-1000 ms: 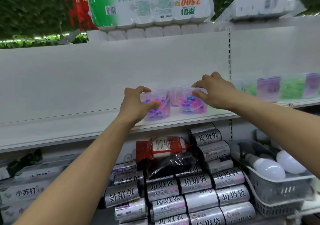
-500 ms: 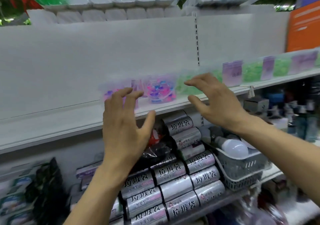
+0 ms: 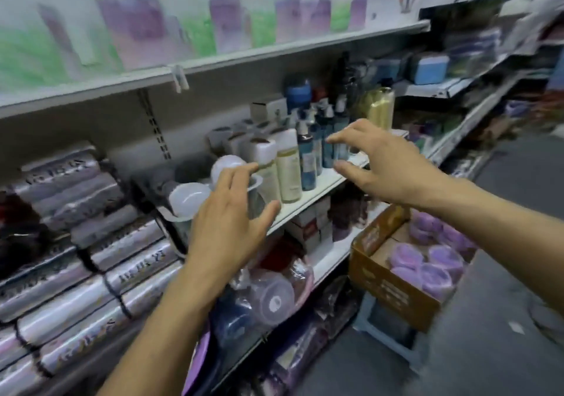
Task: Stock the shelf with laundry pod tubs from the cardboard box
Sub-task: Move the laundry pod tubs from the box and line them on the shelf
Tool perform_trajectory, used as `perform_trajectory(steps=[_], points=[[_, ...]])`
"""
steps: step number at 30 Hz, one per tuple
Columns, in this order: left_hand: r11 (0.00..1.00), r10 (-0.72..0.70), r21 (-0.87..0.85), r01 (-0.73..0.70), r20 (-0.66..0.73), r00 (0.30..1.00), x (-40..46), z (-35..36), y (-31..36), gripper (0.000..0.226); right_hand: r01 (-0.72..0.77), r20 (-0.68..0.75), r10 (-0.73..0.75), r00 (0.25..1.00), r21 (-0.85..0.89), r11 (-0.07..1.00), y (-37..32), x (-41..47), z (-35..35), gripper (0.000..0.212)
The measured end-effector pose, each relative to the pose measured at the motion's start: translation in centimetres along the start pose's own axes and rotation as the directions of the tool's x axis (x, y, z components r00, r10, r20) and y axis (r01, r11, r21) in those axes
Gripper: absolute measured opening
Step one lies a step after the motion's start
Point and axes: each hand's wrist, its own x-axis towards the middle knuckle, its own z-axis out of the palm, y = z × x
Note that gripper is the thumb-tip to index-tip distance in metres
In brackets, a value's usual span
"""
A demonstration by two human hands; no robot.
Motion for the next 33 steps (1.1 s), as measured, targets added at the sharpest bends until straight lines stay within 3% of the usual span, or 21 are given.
perform_trajectory(steps=[6,11,16,19,24,27,30,33], points=[[0.983,-0.015,-0.171,0.065,0.278,0.96,2.6,14.2,8.6,0.056,-0.301,0.297,0.288,0.91,-0.003,0.954,16.9,-5.5,-1.3,0.052],[0.954,-0.007,-0.249,0.17,0.544,0.839,4.7,24.0,12.4,0.05,-0.479,0.456,0.442,0.773,-0.037,0.877,27.2,-10.8,0.6,0.043],[0.904,-0.033,-0.285,0.319,0.696,0.718,6.4,33.1,13.4,0.043,-0.628,0.56,0.523,0.643,-0.005,0.778,35.2,-13.8,6.3,0.044],[0.88,-0.062,-0.243,0.407,0.793,0.606,7.3,39.0,12.8,0.042,-0.69,0.649,0.53,0.546,-0.01,0.724,39.4,-14.3,10.6,0.047],[0.818,-0.166,-0.158,0.553,0.856,0.489,9.9,50.0,11.3,0.04,-0.711,0.742,0.522,0.42,-0.088,0.698,46.8,-13.6,18.5,0.04],[0.786,-0.192,-0.078,0.613,0.912,0.363,10.5,56.2,10.7,0.037,-0.705,0.788,0.527,0.318,-0.175,0.687,50.4,-13.6,23.5,0.035],[0.814,-0.229,0.037,0.579,0.938,0.262,10.1,62.1,9.6,0.047,-0.733,0.798,0.561,0.219,-0.245,0.635,53.1,-14.0,28.4,0.032],[0.892,-0.254,0.16,0.422,0.951,0.175,9.3,67.0,8.5,0.055,-0.794,0.751,0.651,0.114,-0.325,0.514,55.0,-14.5,32.4,0.04]])
